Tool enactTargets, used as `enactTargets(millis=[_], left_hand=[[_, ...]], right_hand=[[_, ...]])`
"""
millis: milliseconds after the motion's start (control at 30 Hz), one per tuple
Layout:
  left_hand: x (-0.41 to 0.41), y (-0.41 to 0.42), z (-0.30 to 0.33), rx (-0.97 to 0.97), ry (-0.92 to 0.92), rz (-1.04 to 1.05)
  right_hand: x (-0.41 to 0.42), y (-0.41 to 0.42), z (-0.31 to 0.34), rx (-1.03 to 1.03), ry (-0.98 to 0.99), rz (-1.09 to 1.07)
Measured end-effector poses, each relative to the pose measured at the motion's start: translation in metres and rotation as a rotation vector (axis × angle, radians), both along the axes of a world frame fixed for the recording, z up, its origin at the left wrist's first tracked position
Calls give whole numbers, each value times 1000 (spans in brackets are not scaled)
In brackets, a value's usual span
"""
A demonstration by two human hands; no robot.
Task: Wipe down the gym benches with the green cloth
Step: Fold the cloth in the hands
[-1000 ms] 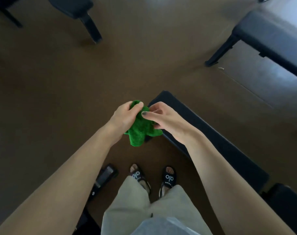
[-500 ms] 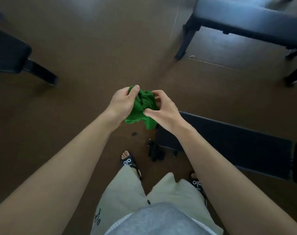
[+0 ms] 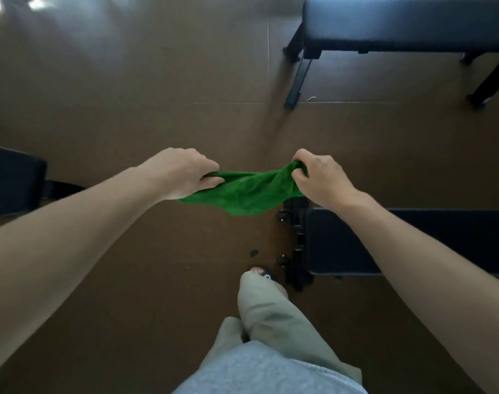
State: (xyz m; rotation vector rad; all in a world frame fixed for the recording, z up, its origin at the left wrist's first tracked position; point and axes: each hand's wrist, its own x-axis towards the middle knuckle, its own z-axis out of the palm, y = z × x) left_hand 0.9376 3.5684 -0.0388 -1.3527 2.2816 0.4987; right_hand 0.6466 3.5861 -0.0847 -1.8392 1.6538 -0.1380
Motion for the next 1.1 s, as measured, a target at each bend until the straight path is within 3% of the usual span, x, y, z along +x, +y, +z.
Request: enactTargets(millis=[133,267,400,567,667,767,933,1100], left_hand=[[28,-72,-5,-32,134,123],[62,-146,-18,3,101,222],[104,-229,-19,-80,120,259],[118,-339,10,-84,359,264],[108,-410,28,-62,480,112],[94,-475,37,-100,551,-77],[95,-575,35,-133,420,-428],[92,-686,28,-208,349,-670]], right_hand=[[18,-62,-2,28,-24,11],[48,-140,-12,78,-53,30],[80,-220,1,82,-132,-31],[113,-319,28,288,-176,-51],[141,-372,26,383,-203,-77],[170,-412,8,285,-181,-215],[186,-456,2,47,-16,-377],[157,-517,18,65,-91,-675]])
